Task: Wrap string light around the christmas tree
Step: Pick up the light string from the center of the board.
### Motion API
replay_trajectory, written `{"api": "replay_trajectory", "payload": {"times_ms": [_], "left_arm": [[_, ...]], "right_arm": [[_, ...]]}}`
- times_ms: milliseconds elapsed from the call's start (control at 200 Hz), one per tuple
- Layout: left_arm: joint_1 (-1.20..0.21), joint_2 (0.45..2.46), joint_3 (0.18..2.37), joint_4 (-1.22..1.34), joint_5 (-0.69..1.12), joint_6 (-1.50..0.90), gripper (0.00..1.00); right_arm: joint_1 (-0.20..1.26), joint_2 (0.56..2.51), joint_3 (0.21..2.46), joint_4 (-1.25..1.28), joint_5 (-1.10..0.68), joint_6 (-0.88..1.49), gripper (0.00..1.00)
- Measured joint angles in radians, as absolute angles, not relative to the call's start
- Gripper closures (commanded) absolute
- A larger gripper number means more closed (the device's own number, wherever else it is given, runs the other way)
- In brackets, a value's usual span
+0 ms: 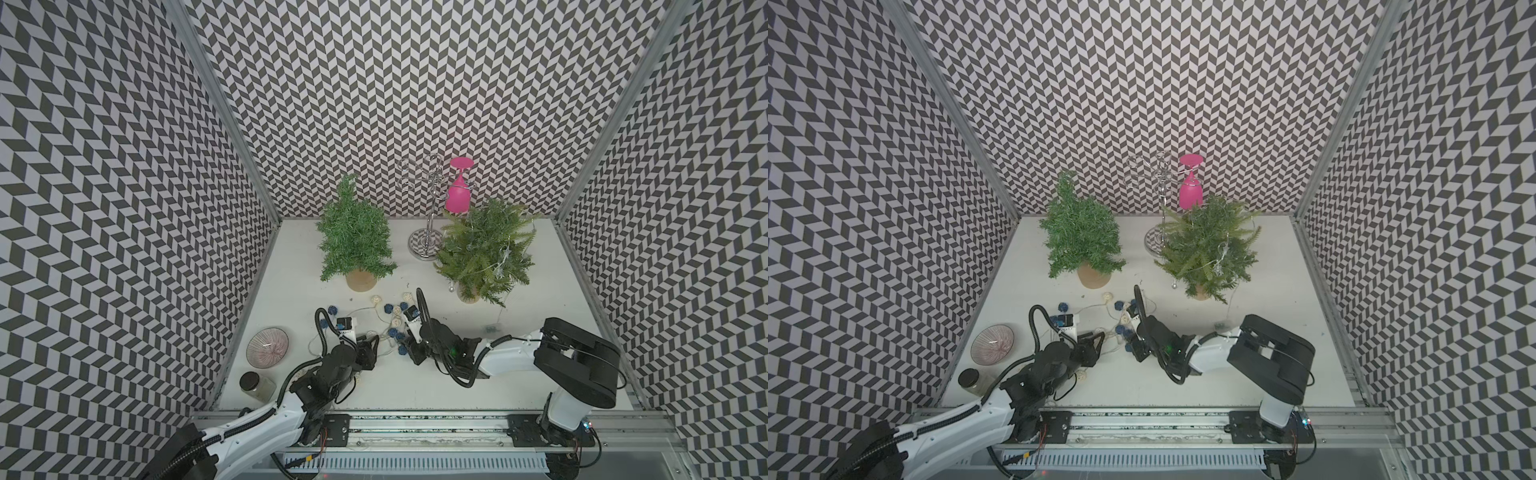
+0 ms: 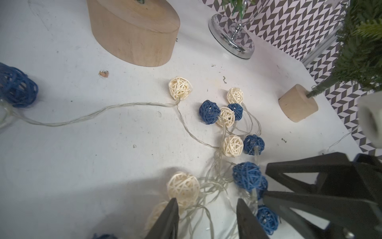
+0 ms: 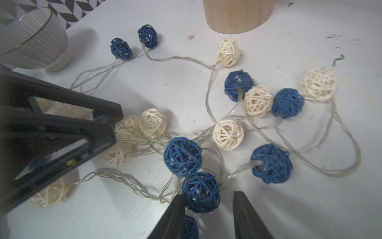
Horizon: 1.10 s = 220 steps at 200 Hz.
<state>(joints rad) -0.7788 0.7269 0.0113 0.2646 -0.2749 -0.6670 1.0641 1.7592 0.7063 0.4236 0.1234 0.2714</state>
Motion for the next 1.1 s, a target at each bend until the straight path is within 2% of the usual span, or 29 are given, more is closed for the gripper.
{"api": "replay_trajectory", "payload": {"times_ms": [75, 190, 350, 431, 501, 711, 921, 941, 991, 1101], "left_arm": [[-0.779, 0.723, 0.011, 0.265, -0.275, -0.664, 0.64], [-0.779, 0.712, 0.011, 0.266, -0.274, -0.663, 0.64], [-0.778, 0.710, 0.011, 0.266, -0.270, -0.654, 0.51], [-0.778, 0.715, 0.011, 0.266, -0.268, -0.645, 0.43], [-0.779, 0.733, 0.012, 0.268, -0.266, -0.643, 0.39], [-0.849, 0.813, 0.046, 0.251, -0.307, -0.644, 0.44], [-0.955, 0.889, 0.112, 0.192, -0.415, -0.672, 0.59], [-0.956, 0.900, 0.116, 0.189, -0.424, -0.672, 0.63], [-0.960, 0.925, 0.126, 0.180, -0.445, -0.683, 0.80], [-0.969, 0.984, 0.149, 0.153, -0.484, -0.699, 0.94]], "right_arm": [[1.069, 1.796, 0.733, 0.432, 0.130, 0.277, 0.71], [1.071, 1.789, 0.728, 0.434, 0.163, 0.295, 0.75], [1.063, 1.720, 0.681, 0.394, 0.219, 0.319, 0.76], [1.047, 1.686, 0.653, 0.385, 0.232, 0.325, 0.69], [1.036, 1.662, 0.634, 0.376, 0.234, 0.324, 0.68], [1.032, 1.557, 0.601, 0.351, 0.231, 0.323, 0.62], [1.061, 1.454, 0.569, 0.352, 0.219, 0.318, 0.61], [1.065, 1.452, 0.568, 0.353, 0.214, 0.317, 0.61], [1.073, 1.445, 0.561, 0.357, 0.203, 0.315, 0.61], [1.085, 1.432, 0.538, 0.364, 0.183, 0.315, 0.62]]}}
